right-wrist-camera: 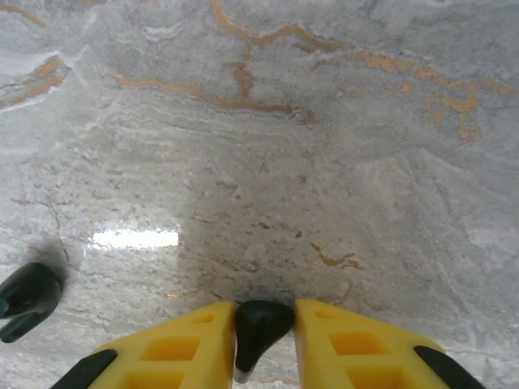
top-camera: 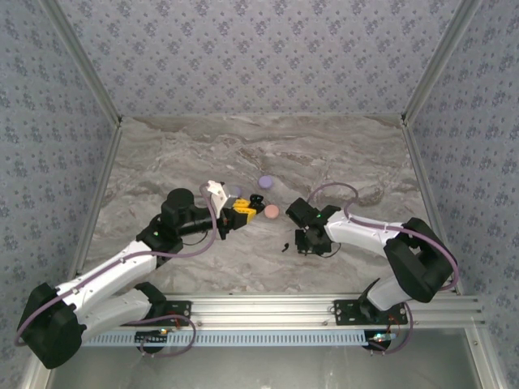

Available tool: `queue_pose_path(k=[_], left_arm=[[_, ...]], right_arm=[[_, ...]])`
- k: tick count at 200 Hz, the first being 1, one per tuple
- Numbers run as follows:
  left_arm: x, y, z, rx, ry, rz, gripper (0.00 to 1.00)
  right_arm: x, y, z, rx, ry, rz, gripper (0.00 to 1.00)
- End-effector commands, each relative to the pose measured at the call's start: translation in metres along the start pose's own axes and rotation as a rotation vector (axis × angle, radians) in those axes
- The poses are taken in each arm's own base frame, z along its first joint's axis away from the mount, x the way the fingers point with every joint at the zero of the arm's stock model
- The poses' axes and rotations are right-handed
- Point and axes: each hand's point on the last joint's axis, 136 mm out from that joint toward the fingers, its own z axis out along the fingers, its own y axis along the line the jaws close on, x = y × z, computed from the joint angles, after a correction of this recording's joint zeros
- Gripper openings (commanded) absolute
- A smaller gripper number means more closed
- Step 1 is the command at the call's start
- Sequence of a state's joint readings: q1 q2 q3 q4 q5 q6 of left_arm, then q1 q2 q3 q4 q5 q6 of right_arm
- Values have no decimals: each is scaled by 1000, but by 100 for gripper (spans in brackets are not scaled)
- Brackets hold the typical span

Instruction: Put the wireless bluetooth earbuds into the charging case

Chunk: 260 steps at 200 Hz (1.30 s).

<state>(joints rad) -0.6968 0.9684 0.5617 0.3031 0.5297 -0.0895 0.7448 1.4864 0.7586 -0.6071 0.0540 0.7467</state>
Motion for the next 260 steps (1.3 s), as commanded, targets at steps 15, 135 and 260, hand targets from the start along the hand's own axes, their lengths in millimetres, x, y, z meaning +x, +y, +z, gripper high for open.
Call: queue_pose_path(k=[15,135,260], left_arm=[[-10,-5,-2,9,-30,40,3],[-41,-15,14,76,-153,100,1],[-48,-26,33,119,-144,109,0]], right_arm=[[-20,14,-6,-27,-73,-25,23],[-72,65,-215,-581,-669,-42,23],[-80,96,-284,-739,-903,-134,24]])
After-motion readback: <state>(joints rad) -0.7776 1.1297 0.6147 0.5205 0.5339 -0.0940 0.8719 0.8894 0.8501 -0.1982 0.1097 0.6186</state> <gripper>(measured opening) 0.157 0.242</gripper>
